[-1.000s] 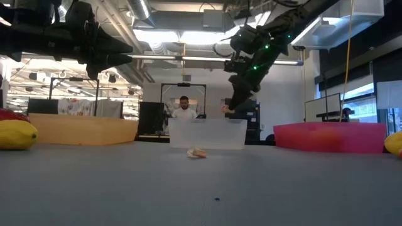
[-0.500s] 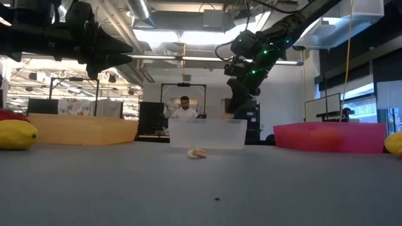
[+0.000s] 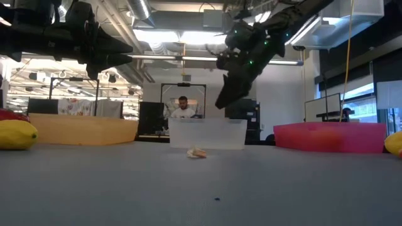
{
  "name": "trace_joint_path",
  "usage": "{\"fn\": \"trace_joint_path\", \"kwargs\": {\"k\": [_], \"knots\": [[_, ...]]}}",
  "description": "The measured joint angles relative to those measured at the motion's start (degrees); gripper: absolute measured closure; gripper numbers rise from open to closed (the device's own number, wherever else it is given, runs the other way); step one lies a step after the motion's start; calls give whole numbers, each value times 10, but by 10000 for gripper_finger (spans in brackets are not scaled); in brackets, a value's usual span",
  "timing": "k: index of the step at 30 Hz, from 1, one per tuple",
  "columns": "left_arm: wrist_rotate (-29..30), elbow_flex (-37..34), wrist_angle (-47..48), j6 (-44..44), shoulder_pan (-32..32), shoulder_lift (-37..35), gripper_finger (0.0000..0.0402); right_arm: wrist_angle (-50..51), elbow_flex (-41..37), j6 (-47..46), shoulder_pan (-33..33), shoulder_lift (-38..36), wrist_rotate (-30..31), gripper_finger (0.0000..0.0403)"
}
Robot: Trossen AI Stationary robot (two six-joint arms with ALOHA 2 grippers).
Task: Sort produce into baskets
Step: Put the mushroom into the transparent bin
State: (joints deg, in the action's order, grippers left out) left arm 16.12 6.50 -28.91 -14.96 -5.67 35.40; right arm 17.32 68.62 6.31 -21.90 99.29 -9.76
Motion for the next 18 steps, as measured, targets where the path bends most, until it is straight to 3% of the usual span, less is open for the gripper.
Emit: {"fn": "trace_joint_path", "kwargs": {"k": [18], "knots": [[0,0,0,-20,0,0,236,-2,0,12,198,12,-3,226]]}}
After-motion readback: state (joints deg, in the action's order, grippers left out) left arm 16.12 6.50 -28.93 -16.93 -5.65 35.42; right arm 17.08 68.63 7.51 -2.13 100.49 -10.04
